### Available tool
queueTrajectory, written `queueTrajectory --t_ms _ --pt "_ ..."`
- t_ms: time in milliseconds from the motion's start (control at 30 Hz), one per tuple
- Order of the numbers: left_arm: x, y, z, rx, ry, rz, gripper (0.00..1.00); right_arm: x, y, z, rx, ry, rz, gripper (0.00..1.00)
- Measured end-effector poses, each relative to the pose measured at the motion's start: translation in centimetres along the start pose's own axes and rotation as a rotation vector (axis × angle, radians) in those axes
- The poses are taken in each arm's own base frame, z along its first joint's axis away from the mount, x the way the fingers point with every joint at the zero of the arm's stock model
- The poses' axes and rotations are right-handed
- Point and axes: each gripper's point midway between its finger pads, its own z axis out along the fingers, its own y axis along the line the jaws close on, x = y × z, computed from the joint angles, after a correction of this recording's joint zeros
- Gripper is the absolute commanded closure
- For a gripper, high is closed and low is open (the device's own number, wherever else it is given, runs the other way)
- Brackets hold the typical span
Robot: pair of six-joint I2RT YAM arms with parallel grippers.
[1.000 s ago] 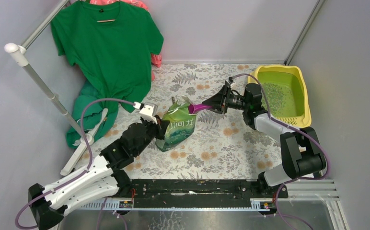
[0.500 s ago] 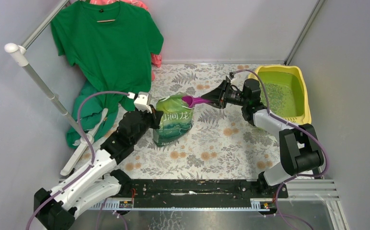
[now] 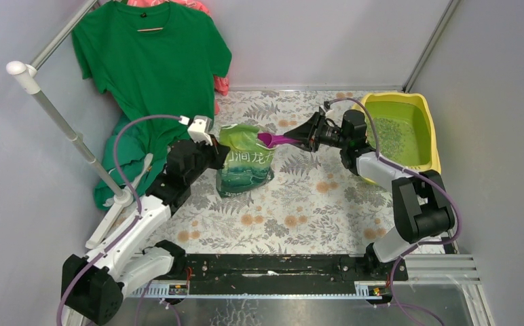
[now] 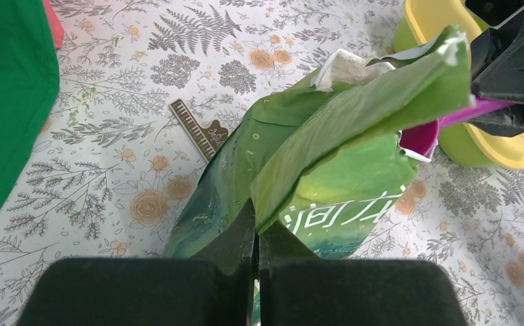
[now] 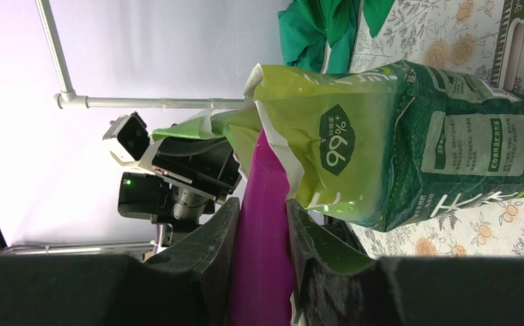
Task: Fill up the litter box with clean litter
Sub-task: 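Scoop the cat litter from the cat litter bag.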
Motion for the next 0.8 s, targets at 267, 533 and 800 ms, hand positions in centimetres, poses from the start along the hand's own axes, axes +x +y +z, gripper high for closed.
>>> queueTrajectory --t_ms 267,533,800 --pt "-0.4 1.1 0.3 0.026 -0.014 -0.056 1.0 -0.7 0.0 0.6 -0.003 0.0 0.006 1.0" --pt "0.2 0.6 -1.2 0.068 -0.031 -0.098 0.99 -1.0 0.0 0.6 -0.026 -0.007 0.029 1.0" --pt "0.5 -0.4 -1.6 0.107 -0.024 -0.111 0.99 -1.6 -0.5 -1.2 -0.022 -0.037 0.084 1.0"
